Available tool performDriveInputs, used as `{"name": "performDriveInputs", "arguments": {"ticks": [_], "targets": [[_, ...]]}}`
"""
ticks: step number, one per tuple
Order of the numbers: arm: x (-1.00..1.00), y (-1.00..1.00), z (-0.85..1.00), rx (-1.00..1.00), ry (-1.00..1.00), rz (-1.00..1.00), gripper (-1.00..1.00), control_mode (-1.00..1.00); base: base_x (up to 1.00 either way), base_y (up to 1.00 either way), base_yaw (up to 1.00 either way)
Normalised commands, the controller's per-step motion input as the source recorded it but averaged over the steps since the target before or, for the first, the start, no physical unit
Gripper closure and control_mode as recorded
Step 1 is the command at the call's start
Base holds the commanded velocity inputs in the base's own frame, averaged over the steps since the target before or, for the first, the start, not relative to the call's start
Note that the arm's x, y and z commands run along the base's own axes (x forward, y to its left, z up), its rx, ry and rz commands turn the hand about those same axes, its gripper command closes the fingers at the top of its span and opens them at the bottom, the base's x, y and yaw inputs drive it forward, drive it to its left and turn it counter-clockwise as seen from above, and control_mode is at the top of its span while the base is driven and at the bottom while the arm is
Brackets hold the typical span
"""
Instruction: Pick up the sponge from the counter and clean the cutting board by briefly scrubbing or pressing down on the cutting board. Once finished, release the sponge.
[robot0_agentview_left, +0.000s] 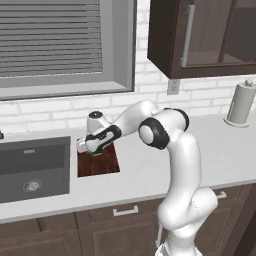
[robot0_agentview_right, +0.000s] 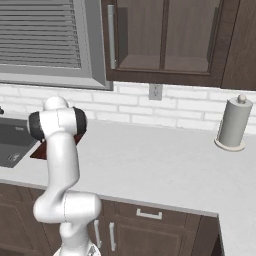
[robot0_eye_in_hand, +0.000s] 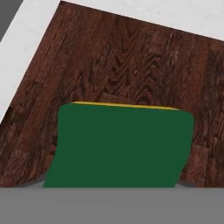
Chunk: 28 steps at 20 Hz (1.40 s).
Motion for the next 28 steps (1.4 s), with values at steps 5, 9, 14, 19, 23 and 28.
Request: {"name": "performDriveInputs", "arguments": {"ticks": [5,9,14,19,23,28], "targets": [[-0.64,0.00,-0.24,0.00,0.14,0.00,1.00,-1.00,0.00,0.00,0.00],[-0.60,-0.05,-0.24,0.00,0.22,0.00,1.00,-1.00,0.00,0.00,0.00],[-0.62,-0.10,-0.31,0.00,0.22,0.00,1.00,-1.00,0.00,0.00,0.00],[-0.78,-0.14,-0.48,0.00,0.12,0.00,1.00,-1.00,0.00,0.00,0.00],[-0.82,-0.12,-0.52,0.00,0.01,0.00,1.00,-1.00,0.00,0.00,0.00],[-0.64,-0.05,-0.49,0.00,0.03,0.00,1.00,-1.00,0.00,0.00,0.00]]}}
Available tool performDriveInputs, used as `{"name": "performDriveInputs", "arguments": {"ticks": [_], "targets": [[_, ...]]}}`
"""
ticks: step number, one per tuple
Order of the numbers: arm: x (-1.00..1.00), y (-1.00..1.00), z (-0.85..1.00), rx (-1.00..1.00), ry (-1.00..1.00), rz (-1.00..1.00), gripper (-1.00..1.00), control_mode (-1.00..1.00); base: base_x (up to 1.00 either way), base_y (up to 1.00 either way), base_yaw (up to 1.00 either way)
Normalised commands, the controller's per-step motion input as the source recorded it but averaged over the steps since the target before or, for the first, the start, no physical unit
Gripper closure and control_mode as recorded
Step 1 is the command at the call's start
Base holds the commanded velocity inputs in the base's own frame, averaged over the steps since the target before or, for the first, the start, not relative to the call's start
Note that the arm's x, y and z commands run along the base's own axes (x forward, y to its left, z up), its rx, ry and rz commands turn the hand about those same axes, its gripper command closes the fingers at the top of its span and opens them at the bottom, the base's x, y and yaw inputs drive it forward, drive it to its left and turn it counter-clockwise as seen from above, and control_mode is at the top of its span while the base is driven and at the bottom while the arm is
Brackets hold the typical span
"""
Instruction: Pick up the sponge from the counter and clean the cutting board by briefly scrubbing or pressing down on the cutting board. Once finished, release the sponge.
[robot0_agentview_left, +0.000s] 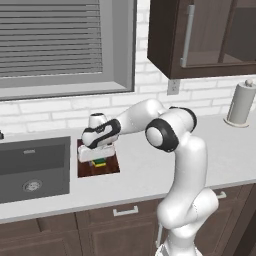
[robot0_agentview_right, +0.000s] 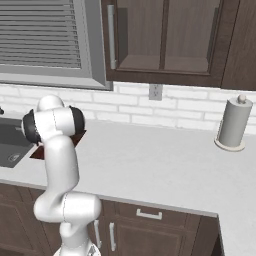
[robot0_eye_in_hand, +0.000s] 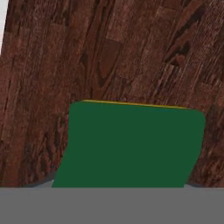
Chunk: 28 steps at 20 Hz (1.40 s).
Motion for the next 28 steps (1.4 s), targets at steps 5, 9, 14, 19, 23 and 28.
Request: {"name": "performDriveInputs", "arguments": {"ticks": [5,9,14,19,23,28], "targets": [[-0.80,-0.02,-0.39,0.00,0.08,0.00,1.00,-1.00,0.00,0.00,0.00],[-0.95,-0.14,-0.31,0.00,0.11,0.00,1.00,-1.00,0.00,0.00,0.00],[-0.93,-0.14,-0.33,0.00,0.10,0.00,1.00,-1.00,0.00,0.00,0.00],[-0.29,-0.22,-0.16,0.00,0.04,0.00,1.00,-1.00,0.00,0.00,0.00],[0.00,-0.44,0.08,0.00,0.00,0.00,1.00,-1.00,0.00,0.00,0.00],[0.00,-0.50,0.00,0.00,0.05,0.00,1.00,-1.00,0.00,0.00,0.00]]}}
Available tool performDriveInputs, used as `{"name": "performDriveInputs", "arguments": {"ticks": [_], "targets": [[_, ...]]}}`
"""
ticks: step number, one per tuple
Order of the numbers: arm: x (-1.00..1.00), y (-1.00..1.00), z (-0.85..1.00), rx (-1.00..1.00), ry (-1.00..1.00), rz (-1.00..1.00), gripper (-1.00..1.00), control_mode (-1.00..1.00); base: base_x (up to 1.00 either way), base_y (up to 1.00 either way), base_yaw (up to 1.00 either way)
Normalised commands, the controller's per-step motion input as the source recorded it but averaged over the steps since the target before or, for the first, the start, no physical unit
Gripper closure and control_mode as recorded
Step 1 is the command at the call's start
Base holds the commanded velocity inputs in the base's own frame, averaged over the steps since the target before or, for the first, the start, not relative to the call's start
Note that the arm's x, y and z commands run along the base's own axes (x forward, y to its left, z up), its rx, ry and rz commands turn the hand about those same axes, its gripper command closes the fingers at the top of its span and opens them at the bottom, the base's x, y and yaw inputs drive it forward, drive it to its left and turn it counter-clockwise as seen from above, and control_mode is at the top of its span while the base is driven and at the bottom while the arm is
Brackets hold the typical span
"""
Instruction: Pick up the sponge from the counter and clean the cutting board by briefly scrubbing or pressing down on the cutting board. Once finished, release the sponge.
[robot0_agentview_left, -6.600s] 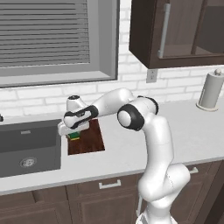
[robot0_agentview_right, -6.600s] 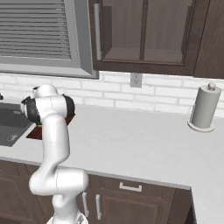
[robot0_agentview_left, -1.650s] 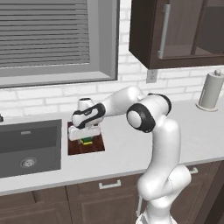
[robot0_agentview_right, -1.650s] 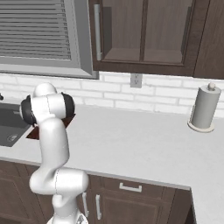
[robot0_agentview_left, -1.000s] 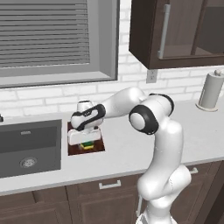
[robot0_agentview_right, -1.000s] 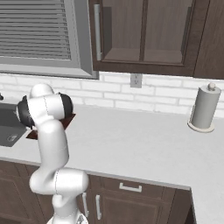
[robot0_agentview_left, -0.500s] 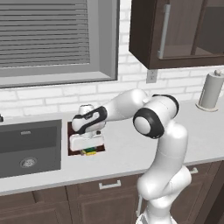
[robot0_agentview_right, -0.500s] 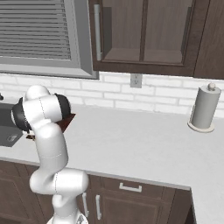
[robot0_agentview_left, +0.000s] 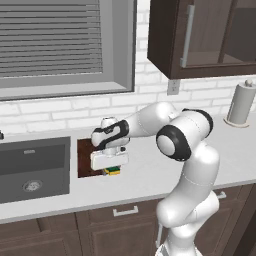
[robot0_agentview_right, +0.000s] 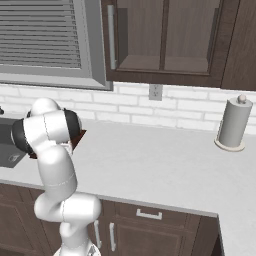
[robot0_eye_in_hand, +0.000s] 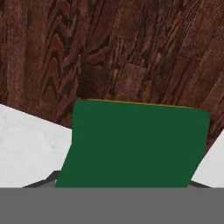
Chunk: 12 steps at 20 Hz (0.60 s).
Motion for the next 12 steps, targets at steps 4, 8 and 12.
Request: {"name": "performDriveInputs", "arguments": {"ticks": [4,8,12], "targets": [[-0.13,-0.49,-0.03,0.00,0.13,0.00,1.00,-1.00,0.00,0.00,0.00],[-0.05,-0.27,-0.05,0.00,0.14,0.00,1.00,-1.00,0.00,0.00,0.00],[0.00,0.01,0.00,0.00,0.11,0.00,1.00,-1.00,0.00,0.00,0.00]]}}
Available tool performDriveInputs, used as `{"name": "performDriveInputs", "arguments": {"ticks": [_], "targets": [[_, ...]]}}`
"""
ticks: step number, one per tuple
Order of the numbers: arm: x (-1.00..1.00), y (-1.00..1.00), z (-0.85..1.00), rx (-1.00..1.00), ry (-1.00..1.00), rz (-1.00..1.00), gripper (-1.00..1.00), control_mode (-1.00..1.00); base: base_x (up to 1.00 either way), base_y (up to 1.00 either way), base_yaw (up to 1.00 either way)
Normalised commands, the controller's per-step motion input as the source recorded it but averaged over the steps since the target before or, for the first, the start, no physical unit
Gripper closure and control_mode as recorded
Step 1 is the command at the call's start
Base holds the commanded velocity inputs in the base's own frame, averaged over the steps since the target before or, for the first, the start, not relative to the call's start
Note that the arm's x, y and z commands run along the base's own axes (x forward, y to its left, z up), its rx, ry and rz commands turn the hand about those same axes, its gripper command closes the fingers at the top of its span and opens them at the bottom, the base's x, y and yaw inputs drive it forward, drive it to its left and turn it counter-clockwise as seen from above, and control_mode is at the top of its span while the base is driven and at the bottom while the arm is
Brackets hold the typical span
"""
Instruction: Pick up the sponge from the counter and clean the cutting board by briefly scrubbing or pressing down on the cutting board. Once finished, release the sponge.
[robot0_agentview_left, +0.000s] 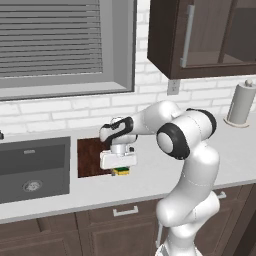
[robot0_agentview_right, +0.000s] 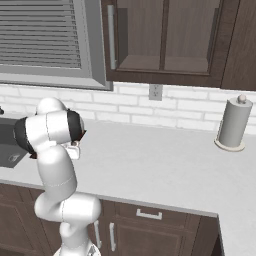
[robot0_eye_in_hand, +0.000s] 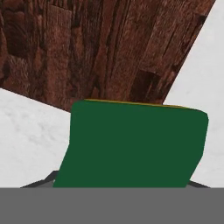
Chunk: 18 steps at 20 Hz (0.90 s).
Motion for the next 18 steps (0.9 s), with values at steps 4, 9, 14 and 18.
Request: {"name": "performDriveInputs", "arguments": {"ticks": [4,9,14,18], "targets": [[-0.10,0.08,0.18,0.00,0.01,0.00,1.00,-1.00,0.00,0.00,0.00],[-0.15,0.07,0.06,0.00,0.00,0.00,1.00,-1.00,0.00,0.00,0.00],[0.00,0.03,-0.28,-0.02,0.06,0.00,1.00,-1.00,0.00,0.00,0.00],[0.03,0.11,-0.22,-0.03,0.04,0.00,1.00,-1.00,0.00,0.00,0.00]]}}
